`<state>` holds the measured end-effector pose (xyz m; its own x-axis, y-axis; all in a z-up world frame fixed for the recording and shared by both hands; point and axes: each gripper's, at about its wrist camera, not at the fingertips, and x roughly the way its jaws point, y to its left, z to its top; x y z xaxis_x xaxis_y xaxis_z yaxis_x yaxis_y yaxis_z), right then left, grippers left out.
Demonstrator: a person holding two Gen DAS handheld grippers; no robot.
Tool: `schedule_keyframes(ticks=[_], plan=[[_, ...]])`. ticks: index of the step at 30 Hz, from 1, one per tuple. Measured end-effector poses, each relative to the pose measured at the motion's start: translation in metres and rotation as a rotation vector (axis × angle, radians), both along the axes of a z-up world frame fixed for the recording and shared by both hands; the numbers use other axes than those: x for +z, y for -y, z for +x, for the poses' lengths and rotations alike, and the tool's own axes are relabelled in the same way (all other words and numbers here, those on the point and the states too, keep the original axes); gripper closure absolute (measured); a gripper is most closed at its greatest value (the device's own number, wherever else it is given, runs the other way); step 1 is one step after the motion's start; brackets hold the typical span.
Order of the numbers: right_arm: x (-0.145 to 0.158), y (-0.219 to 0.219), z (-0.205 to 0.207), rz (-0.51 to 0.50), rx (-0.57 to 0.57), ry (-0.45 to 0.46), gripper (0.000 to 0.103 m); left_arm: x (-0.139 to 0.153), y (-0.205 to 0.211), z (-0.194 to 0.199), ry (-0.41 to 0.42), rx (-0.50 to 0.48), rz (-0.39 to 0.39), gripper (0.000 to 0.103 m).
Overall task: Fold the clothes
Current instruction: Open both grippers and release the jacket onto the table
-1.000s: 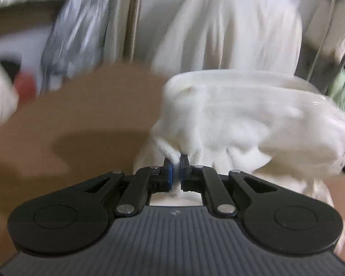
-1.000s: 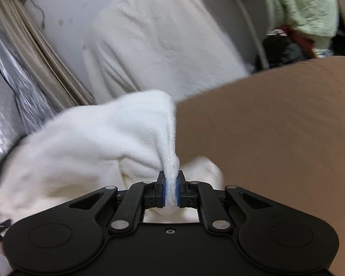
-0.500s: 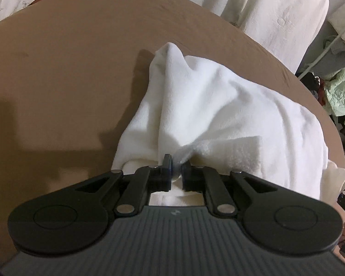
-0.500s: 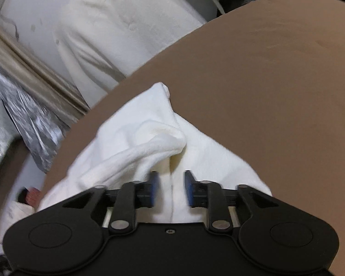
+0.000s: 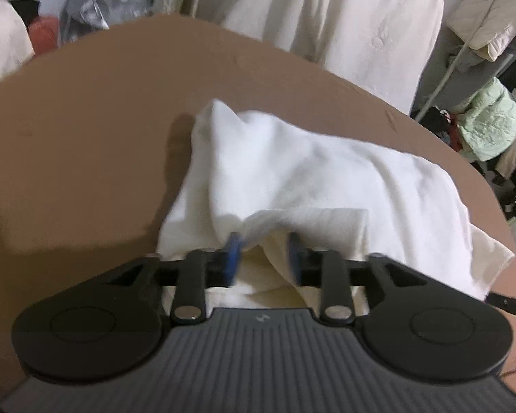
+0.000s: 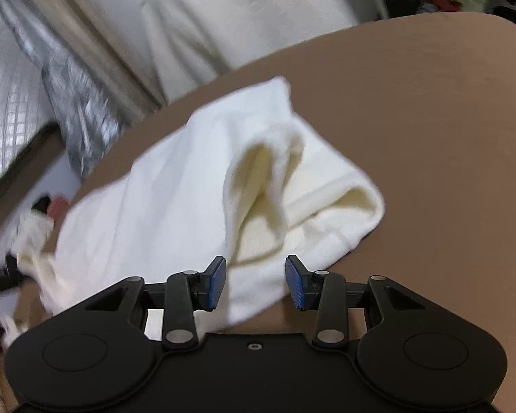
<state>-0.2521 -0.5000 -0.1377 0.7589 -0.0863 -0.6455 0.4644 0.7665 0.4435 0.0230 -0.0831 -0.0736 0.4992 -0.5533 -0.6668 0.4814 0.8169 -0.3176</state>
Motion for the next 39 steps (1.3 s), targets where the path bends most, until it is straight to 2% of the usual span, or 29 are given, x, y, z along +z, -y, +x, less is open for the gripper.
schedule_keyframes(ticks=[1,3,5,7,8,9,10,13,15,17,21,24,26,27,30,32,33,34,36,37,38,39], plan=[[0.000,-0.004,0.001,-0.028,0.023,-0.013,0.059,0.000,-0.001,-0.002,0.014,0.017,0.019,0.051],[0.003,-0.006,-0.001,-0.060,0.050,-0.013,0.059,0.001,-0.007,-0.005,0.031,0.048,0.030,0.051],[0.008,-0.001,-0.008,-0.041,0.040,0.017,0.059,0.005,-0.014,-0.005,0.029,0.073,-0.013,0.051],[0.013,0.004,-0.012,0.003,0.029,0.056,0.059,0.011,-0.020,-0.005,0.037,0.090,-0.093,0.048],[0.015,0.007,-0.014,0.025,0.026,0.074,0.059,0.015,-0.022,-0.006,0.049,0.093,-0.122,0.045],[0.016,0.008,-0.015,0.049,0.030,0.088,0.059,0.018,-0.022,-0.007,0.061,0.097,-0.142,0.031],[0.016,0.006,-0.015,0.077,0.048,0.096,0.059,0.020,-0.020,-0.009,0.074,0.098,-0.137,0.018],[0.010,-0.008,-0.005,0.154,0.112,0.107,0.059,0.021,-0.007,-0.016,0.124,0.082,-0.065,0.017],[0.007,-0.019,0.008,0.147,0.141,0.097,0.059,0.018,0.003,-0.019,0.136,0.054,0.001,0.016],[0.007,-0.023,0.016,0.104,0.145,0.075,0.058,0.007,0.014,-0.018,0.102,0.022,0.089,0.015],[0.014,-0.012,0.016,0.027,0.052,0.058,0.053,-0.015,0.025,-0.009,0.001,-0.002,0.217,0.015],[0.019,0.003,0.006,0.049,0.010,0.110,0.053,-0.018,0.020,-0.008,-0.042,-0.007,0.205,0.054],[0.021,0.011,0.004,0.053,-0.003,0.128,0.053,-0.020,0.016,-0.008,-0.094,-0.017,0.138,0.054],[0.022,0.015,0.005,0.049,-0.012,0.133,0.053,-0.021,0.016,-0.008,-0.105,-0.022,0.129,0.054],[0.022,0.029,0.011,0.066,-0.045,0.147,0.053,-0.026,0.022,-0.008,-0.098,-0.018,0.164,0.054],[0.017,0.039,0.016,0.101,-0.047,0.148,0.052,-0.030,0.023,-0.004,-0.122,-0.013,0.155,0.047],[0.014,0.044,0.019,0.111,-0.052,0.146,0.046,-0.034,0.023,0.000,-0.145,-0.008,0.147,0.036],[0.010,0.048,0.023,0.115,-0.071,0.137,0.035,-0.038,0.024,0.004,-0.180,-0.004,0.139,0.025],[-0.005,0.060,0.028,0.179,-0.130,0.130,0.029,-0.051,0.028,0.010,-0.249,-0.009,0.145,0.021],[-0.013,0.065,0.031,0.222,-0.159,0.130,0.030,-0.056,0.030,0.012,-0.264,-0.010,0.158,0.027],[-0.018,0.069,0.032,0.250,-0.179,0.141,0.037,-0.055,0.033,0.010,-0.245,-0.005,0.181,0.036],[-0.019,0.070,0.031,0.262,-0.187,0.166,0.075,-0.053,0.034,0.007,-0.220,-0.003,0.191,0.061]])
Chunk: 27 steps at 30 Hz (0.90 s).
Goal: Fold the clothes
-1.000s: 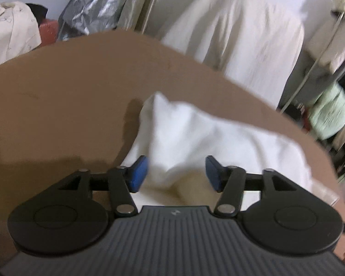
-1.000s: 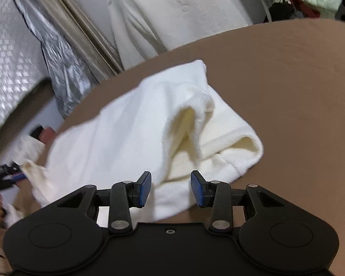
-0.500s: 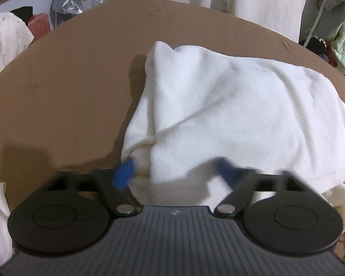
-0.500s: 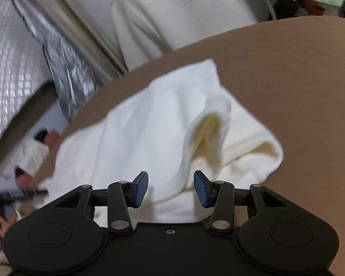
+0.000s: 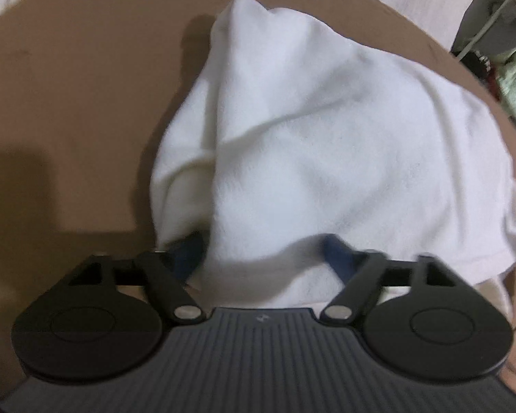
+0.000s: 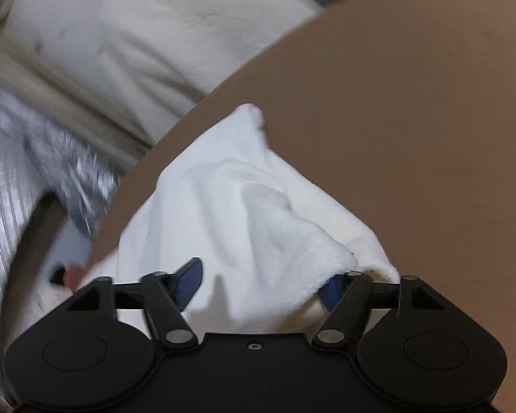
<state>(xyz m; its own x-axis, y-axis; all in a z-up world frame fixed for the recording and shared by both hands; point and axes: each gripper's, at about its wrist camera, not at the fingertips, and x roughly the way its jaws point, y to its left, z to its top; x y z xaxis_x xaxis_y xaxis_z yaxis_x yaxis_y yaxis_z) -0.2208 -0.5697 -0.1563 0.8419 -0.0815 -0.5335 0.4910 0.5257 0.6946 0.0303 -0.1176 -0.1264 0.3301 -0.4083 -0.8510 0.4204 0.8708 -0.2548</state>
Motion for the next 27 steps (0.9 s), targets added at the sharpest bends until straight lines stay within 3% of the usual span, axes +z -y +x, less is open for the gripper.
schedule_keyframes(ticks=[1,3,5,8,10,12,16,18,20,22,24,26,27], plan=[[0.004,-0.001,-0.004,-0.008,-0.006,0.047,0.095,0.008,-0.002,-0.007,0.038,-0.002,-0.019,0.084],[0.025,-0.005,-0.021,-0.068,-0.007,0.191,0.095,0.024,-0.005,-0.021,0.115,-0.007,-0.057,0.087],[0.036,-0.005,-0.043,-0.054,-0.031,0.305,0.096,0.039,-0.008,-0.034,0.185,-0.009,-0.089,0.087],[0.031,0.001,-0.062,-0.054,-0.075,0.228,0.096,0.037,-0.013,-0.041,0.196,0.006,-0.063,0.086],[0.012,0.001,-0.056,-0.082,-0.086,0.071,0.096,0.027,-0.011,-0.034,0.140,0.022,-0.030,0.085],[-0.002,-0.009,-0.050,-0.098,-0.073,0.041,0.095,0.018,-0.010,-0.025,0.081,0.054,-0.010,0.083],[-0.027,-0.028,-0.037,-0.140,-0.044,-0.017,0.095,0.005,-0.020,-0.013,-0.016,0.126,-0.061,0.062],[-0.024,-0.032,-0.033,-0.179,-0.030,-0.029,0.094,0.003,-0.023,-0.011,-0.033,0.132,-0.082,0.061],[-0.021,-0.032,-0.032,-0.183,-0.030,-0.033,0.094,0.001,-0.025,-0.009,-0.049,0.134,-0.099,0.053],[-0.019,-0.032,-0.032,-0.188,-0.030,-0.035,0.094,-0.001,-0.016,-0.007,-0.060,0.115,-0.088,0.035],[-0.021,-0.030,-0.034,-0.193,-0.035,-0.034,0.094,-0.006,0.001,-0.003,-0.072,0.087,-0.053,0.025],[-0.023,-0.028,-0.036,-0.199,-0.039,-0.033,0.094,-0.007,0.017,-0.004,-0.038,0.044,0.012,0.037],[-0.024,-0.027,-0.037,-0.200,-0.042,-0.031,0.094,-0.006,0.023,-0.006,0.000,0.032,0.029,0.085]])
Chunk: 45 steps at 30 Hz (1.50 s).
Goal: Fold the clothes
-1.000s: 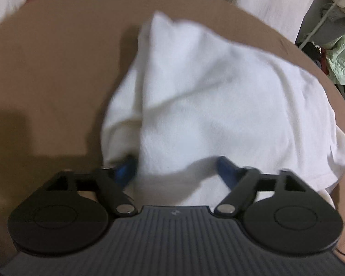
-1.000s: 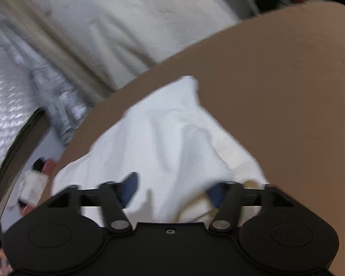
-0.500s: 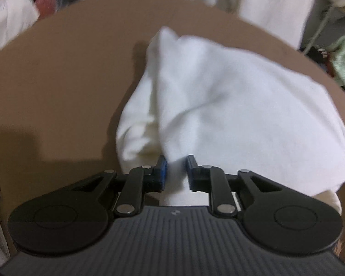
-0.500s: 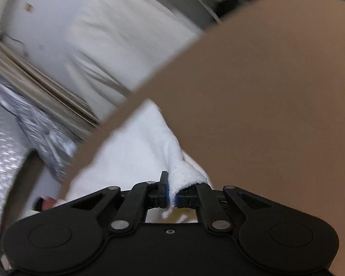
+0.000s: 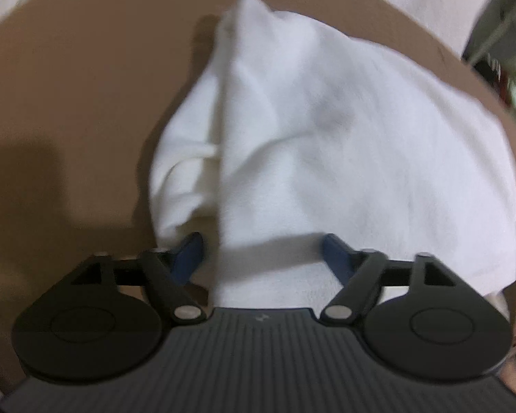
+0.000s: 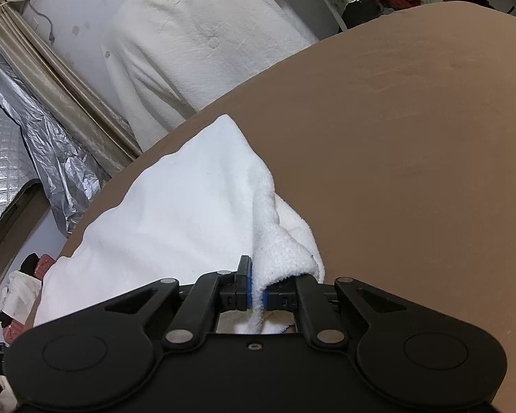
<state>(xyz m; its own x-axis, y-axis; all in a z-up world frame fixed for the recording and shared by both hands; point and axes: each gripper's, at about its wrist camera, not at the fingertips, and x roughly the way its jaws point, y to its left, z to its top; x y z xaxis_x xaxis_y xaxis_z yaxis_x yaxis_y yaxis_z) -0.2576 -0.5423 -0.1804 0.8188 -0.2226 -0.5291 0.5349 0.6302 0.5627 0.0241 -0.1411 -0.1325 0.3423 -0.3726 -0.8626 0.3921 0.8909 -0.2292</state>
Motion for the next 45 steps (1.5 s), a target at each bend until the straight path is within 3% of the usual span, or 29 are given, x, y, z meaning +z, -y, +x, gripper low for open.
schedule_keyframes(ticks=[1,3,5,6,8,10,11,14,17,23,26,30,32,35,38,41,45], plan=[[-0.002,0.000,0.000,0.002,-0.002,0.004,0.094,0.002,0.005,-0.002,0.039,-0.008,0.009,0.097],[-0.002,0.001,-0.001,0.003,0.000,0.007,0.094,0.017,0.006,-0.009,0.143,-0.002,-0.001,0.098],[0.002,0.001,0.002,0.009,0.006,0.001,0.094,0.048,0.000,-0.017,0.293,0.024,-0.014,0.098],[0.006,0.002,0.003,0.020,0.016,-0.001,0.090,0.063,-0.007,-0.020,0.328,0.038,-0.049,0.098],[0.020,0.004,0.004,0.054,0.053,0.026,0.090,0.090,-0.026,-0.024,0.305,0.058,-0.142,0.098],[0.030,0.007,0.002,0.073,0.074,0.054,0.090,0.095,-0.042,-0.026,0.257,0.057,-0.231,0.097],[0.033,0.008,0.000,0.070,0.076,0.057,0.090,0.086,-0.045,-0.024,0.220,0.052,-0.226,0.097],[0.029,0.005,0.004,0.033,0.074,-0.018,0.090,0.042,-0.042,-0.017,0.108,0.046,-0.098,0.097],[0.028,-0.004,0.006,0.006,0.063,-0.034,0.090,0.018,-0.041,-0.008,0.047,0.069,-0.076,0.097],[0.089,-0.003,-0.015,-0.054,0.041,0.119,0.096,0.043,-0.046,-0.009,0.111,0.034,-0.114,0.097],[0.100,-0.004,-0.015,-0.132,0.019,0.024,0.098,0.041,-0.045,-0.014,0.105,0.000,-0.074,0.097],[0.086,-0.028,0.024,-0.338,0.071,-0.281,0.098,0.023,-0.033,-0.023,0.084,-0.049,0.044,0.096],[0.084,-0.040,0.033,-0.393,0.083,-0.347,0.098,0.025,-0.034,-0.025,0.089,-0.054,0.052,0.096],[0.094,-0.044,0.024,-0.367,0.037,-0.340,0.099,0.039,-0.042,-0.027,0.110,-0.048,0.018,0.096],[0.104,-0.044,0.000,-0.276,-0.038,-0.290,0.099,0.045,-0.053,-0.025,0.080,-0.011,-0.042,0.096],[0.087,-0.040,0.003,-0.217,0.027,-0.343,0.098,0.033,-0.050,-0.024,0.068,-0.018,0.020,0.095],[0.052,-0.015,-0.006,-0.148,0.098,-0.298,0.093,0.023,-0.044,-0.027,0.024,-0.034,0.096,0.078]])
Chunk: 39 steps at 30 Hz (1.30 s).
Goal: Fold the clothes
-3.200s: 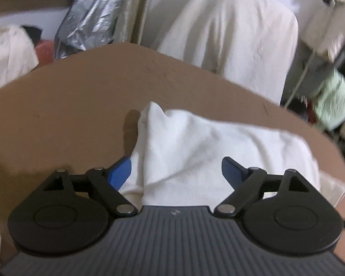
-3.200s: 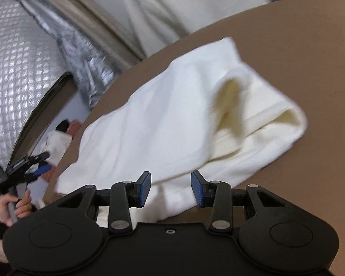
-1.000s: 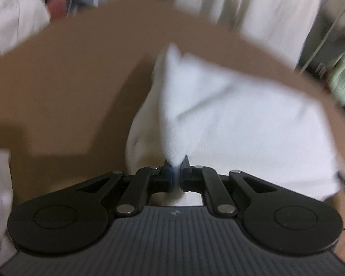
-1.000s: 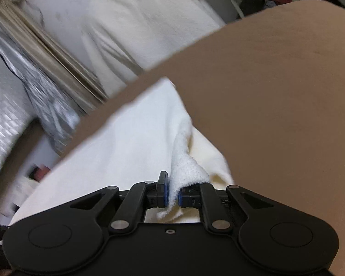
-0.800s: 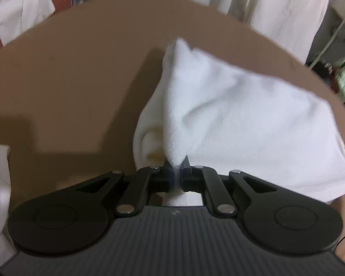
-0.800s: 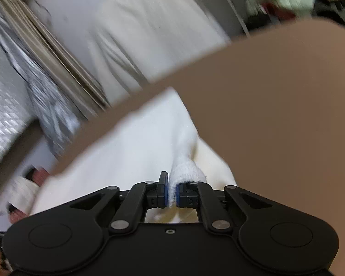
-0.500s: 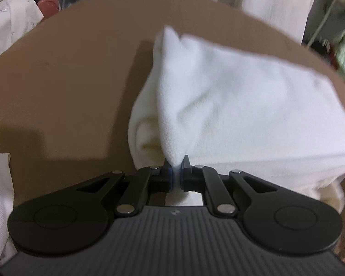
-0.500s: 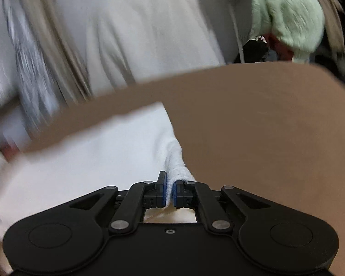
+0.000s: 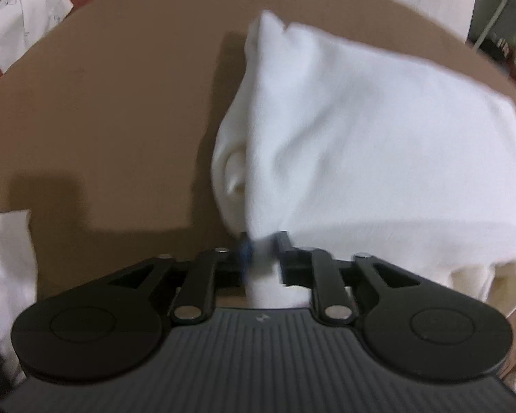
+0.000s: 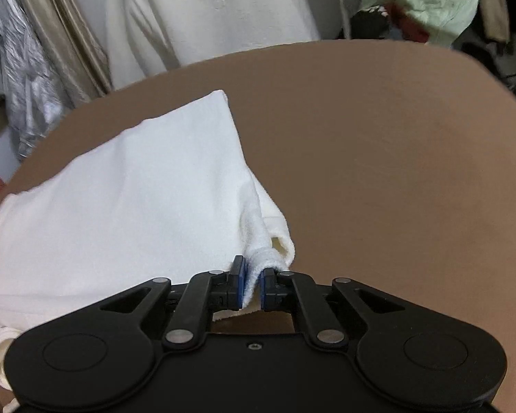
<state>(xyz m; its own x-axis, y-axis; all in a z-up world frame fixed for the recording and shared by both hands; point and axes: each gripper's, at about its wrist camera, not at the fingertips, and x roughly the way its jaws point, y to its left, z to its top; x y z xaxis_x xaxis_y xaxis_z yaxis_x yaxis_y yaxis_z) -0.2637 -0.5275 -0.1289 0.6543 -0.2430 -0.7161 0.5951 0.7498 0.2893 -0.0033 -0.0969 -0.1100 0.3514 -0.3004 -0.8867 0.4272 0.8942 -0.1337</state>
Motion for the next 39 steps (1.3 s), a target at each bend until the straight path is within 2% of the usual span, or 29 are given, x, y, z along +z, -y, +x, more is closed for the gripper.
schedule_keyframes(ticks=[2,4,6,7,8,9,10,11,14,16,19,20,21,22,24,25,27,29,32,35,39], plan=[[-0.001,0.003,-0.009,0.033,0.035,0.021,0.087,0.007,-0.009,-0.002,0.015,0.028,-0.015,0.069],[0.009,0.001,-0.011,-0.001,0.026,-0.018,0.079,0.018,-0.022,-0.003,0.048,0.070,-0.039,0.060],[0.020,0.000,-0.013,-0.034,0.017,-0.056,0.079,0.029,-0.030,-0.003,0.075,0.095,-0.054,0.057],[0.025,-0.001,-0.014,-0.051,0.013,-0.076,0.073,0.034,-0.032,0.002,0.080,0.105,-0.060,0.055],[0.034,-0.003,-0.011,-0.117,-0.018,-0.107,0.068,0.040,-0.032,0.007,0.087,0.117,-0.068,0.054],[0.047,-0.009,-0.005,-0.239,-0.081,-0.152,0.057,0.047,-0.030,0.015,0.101,0.131,-0.077,0.053],[0.059,-0.012,0.003,-0.332,-0.122,-0.170,0.056,0.053,-0.026,0.022,0.119,0.146,-0.082,0.052],[0.073,-0.012,0.012,-0.363,-0.113,-0.134,0.056,0.059,-0.019,0.032,0.144,0.163,-0.077,0.052],[0.113,-0.002,0.047,-0.246,-0.014,0.005,0.055,0.070,0.009,0.062,0.182,0.195,-0.058,0.048],[0.139,0.006,0.074,-0.144,0.033,0.073,0.055,0.074,0.025,0.080,0.204,0.216,-0.057,0.033],[0.168,0.009,0.109,-0.103,0.021,0.085,0.054,0.075,0.046,0.103,0.213,0.234,-0.027,0.028],[0.172,0.010,0.120,-0.108,0.054,0.078,0.053,0.073,0.053,0.110,0.214,0.228,-0.026,0.028],[0.174,0.012,0.132,-0.109,0.102,0.062,0.045,0.071,0.057,0.116,0.219,0.223,-0.033,0.028],[0.174,0.015,0.146,-0.105,0.152,0.033,0.040,0.069,0.062,0.123,0.224,0.218,-0.039,0.028],[0.161,0.024,0.177,-0.115,0.206,-0.073,0.040,0.065,0.071,0.134,0.239,0.213,-0.056,0.028],[0.151,0.029,0.189,-0.138,0.195,-0.119,0.039,0.062,0.073,0.138,0.263,0.225,-0.071,0.028],[0.128,0.042,0.203,-0.166,0.144,-0.146,0.039,0.055,0.076,0.140,0.305,0.229,-0.091,0.028],[0.106,0.055,0.213,-0.138,0.133,-0.137,0.039,0.045,0.077,0.141,0.321,0.197,-0.106,0.028],[0.079,0.074,0.218,-0.080,0.083,-0.094,0.039,0.025,0.074,0.148,0.304,0.145,-0.107,0.028],[0.056,0.093,0.216,0.011,0.034,-0.046,0.039,0.008,0.070,0.159,0.268,0.137,-0.108,0.028],[0.040,0.108,0.216,0.076,0.028,-0.008,0.039,-0.007,0.064,0.173,0.193,0.153,-0.166,0.028]])
